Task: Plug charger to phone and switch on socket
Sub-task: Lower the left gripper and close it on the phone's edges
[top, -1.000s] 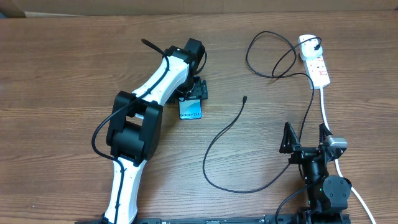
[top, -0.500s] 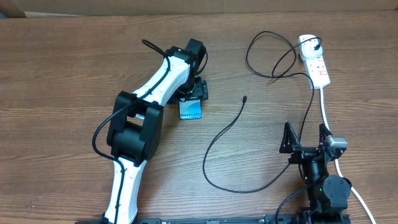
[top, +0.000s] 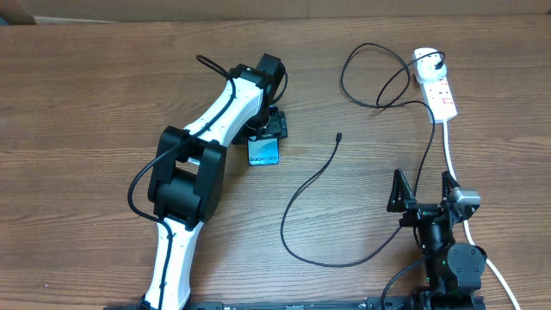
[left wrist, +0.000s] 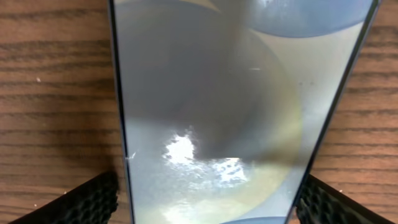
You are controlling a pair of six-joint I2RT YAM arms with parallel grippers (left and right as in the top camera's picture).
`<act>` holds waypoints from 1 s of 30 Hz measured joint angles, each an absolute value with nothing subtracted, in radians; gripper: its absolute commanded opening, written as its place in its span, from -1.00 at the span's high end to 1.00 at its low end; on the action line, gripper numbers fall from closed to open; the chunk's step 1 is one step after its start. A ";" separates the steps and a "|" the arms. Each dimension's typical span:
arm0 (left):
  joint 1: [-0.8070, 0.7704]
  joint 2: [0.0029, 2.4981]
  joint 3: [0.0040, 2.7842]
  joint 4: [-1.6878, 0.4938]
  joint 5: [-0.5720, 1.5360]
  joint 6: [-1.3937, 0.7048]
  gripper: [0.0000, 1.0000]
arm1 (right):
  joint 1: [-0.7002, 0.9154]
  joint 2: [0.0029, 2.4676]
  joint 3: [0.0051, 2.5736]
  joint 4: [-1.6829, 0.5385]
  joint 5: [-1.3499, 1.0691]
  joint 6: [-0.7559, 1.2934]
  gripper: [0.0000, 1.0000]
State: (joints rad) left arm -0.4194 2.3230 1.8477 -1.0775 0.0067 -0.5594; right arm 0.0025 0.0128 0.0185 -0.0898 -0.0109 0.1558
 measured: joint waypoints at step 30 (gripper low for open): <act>-0.419 2.323 1.847 -1.093 0.018 -0.570 -0.57 | 0.002 0.013 0.019 -0.090 -0.010 0.156 -1.00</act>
State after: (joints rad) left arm -0.4194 2.3230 1.8473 -1.0927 0.0181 -0.5701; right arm 0.0021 0.0128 0.0185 -0.0898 -0.0105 0.1558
